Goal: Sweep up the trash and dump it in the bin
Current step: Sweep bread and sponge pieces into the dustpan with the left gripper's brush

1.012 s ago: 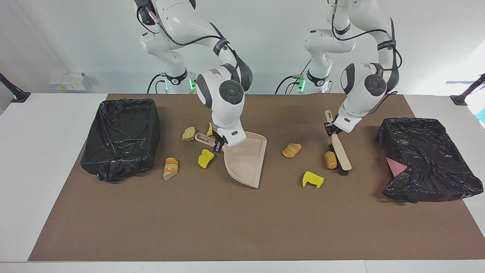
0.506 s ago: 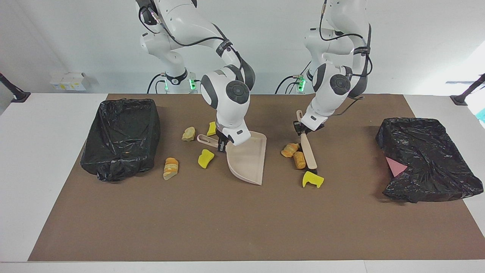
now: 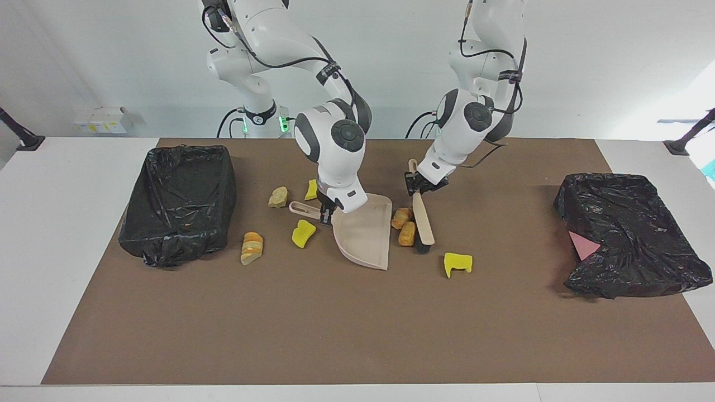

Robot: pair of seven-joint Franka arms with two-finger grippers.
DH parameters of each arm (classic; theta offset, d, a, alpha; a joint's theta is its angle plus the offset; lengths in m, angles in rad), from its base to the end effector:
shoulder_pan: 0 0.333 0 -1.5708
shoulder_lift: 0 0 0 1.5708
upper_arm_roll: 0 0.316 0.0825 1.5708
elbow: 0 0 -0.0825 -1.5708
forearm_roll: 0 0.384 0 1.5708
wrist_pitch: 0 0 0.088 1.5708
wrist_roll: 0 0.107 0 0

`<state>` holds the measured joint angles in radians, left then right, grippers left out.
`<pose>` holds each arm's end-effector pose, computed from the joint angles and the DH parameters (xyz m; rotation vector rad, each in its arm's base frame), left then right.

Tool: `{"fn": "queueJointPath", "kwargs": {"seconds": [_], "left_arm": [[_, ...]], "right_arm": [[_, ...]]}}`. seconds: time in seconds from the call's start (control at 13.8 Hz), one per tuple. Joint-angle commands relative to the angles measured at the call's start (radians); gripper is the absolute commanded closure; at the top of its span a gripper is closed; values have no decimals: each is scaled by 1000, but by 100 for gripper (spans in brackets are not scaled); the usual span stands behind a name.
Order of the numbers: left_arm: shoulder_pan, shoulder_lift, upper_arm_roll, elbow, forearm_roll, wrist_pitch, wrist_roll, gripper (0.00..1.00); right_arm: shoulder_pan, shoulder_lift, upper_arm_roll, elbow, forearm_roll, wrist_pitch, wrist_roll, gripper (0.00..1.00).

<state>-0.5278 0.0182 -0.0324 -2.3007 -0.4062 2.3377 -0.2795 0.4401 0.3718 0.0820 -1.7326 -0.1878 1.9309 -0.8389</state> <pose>0.4344 -0.2799 0.3423 2.8612 0.0007 -0.1489 0.5571 0.3009 0.3539 2.2689 1.9889 -0.2889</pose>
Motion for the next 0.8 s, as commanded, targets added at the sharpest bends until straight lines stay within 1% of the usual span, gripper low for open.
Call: {"fn": "queueJointPath", "kwargs": {"seconds": [0.0,0.07,0.14,0.29,0.43,0.51,0.72], "left_arm": [[-63,19,-18,26,-43,57,-1,100],[-63,20,-24,49,-48,57,-3,100],[-57,20,-21,96,-58,29,-6,100],[-34,23,-9,174,-60,-66,-9,100],[52,20,-7,205,-42,-104,-24,100],[71,22,-7,220,-20,-126,-24,100],[164,29,-7,236,87,-170,-21,100]], "right_arm": [[-1,-30,7,-44,-18,10,-25,100],[-1,-31,7,-44,-19,8,-25,100],[-1,-31,7,-44,-19,8,-25,100],[-1,-31,7,-44,-21,5,-25,100],[0,-31,7,-42,-21,2,-25,100],[0,-33,7,-42,-22,0,-25,100],[5,-31,7,-42,-22,0,-25,100]]}}
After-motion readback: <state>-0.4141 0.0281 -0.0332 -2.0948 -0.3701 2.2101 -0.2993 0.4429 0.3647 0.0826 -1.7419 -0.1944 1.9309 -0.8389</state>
